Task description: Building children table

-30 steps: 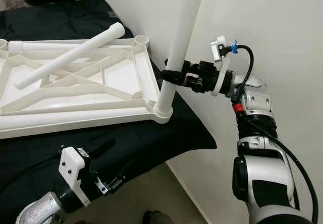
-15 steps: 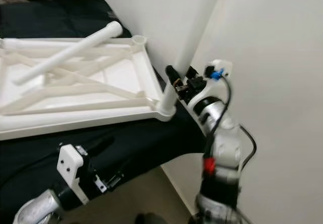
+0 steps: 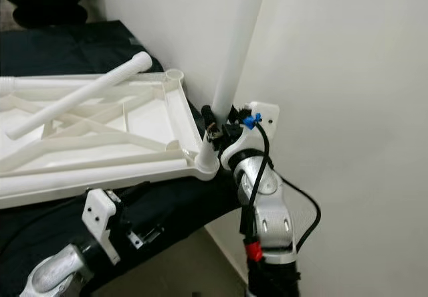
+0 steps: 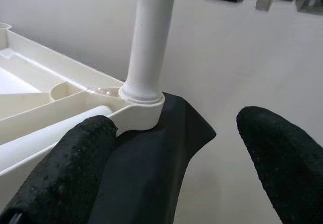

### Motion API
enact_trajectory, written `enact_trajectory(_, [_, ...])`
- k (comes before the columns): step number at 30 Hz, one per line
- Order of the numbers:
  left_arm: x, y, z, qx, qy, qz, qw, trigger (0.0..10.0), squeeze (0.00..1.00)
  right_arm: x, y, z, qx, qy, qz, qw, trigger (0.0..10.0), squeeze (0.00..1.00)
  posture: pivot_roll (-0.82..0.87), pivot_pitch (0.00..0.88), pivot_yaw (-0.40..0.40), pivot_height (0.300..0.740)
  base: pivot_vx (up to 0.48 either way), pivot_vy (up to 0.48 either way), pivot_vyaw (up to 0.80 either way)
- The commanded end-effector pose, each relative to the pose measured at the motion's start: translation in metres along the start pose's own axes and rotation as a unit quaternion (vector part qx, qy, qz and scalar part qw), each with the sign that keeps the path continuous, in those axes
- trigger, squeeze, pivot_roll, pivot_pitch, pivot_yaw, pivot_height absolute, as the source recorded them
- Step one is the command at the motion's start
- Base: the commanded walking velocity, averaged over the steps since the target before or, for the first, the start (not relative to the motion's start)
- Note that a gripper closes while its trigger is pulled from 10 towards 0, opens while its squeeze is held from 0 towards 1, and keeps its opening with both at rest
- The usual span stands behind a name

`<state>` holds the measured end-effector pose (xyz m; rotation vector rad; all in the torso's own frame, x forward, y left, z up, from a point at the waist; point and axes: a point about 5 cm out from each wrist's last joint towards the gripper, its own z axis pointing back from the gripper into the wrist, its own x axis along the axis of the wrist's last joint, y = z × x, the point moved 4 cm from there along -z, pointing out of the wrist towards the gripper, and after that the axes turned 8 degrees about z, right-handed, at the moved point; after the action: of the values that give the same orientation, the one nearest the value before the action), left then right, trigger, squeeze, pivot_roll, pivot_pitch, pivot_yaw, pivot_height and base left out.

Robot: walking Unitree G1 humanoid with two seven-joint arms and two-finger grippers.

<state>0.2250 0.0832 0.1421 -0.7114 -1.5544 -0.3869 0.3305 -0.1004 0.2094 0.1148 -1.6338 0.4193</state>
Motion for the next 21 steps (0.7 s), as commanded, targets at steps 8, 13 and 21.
enact_trajectory(8, [-0.005,0.001,-0.002,0.004,0.003,0.002,1.000,10.0,0.00,-0.026,0.014,0.000,0.139,0.017,-0.055,0.989,10.0,1.00,-0.01,0.076,-0.154,0.740,0.000,0.000,0.00])
enact_trajectory(13, [-0.005,-0.003,-0.003,0.001,0.001,0.005,1.000,10.0,0.00,-0.025,-0.009,0.002,0.185,0.003,-0.008,0.983,10.0,1.00,0.01,0.087,-0.158,0.740,0.000,0.000,0.00])
enact_trajectory(21, [-0.004,-0.006,-0.001,0.000,-0.003,0.005,1.000,10.0,0.00,-0.009,-0.055,-0.011,0.206,-0.020,0.050,0.977,10.0,1.00,0.02,0.100,-0.154,0.740,0.000,0.000,0.00])
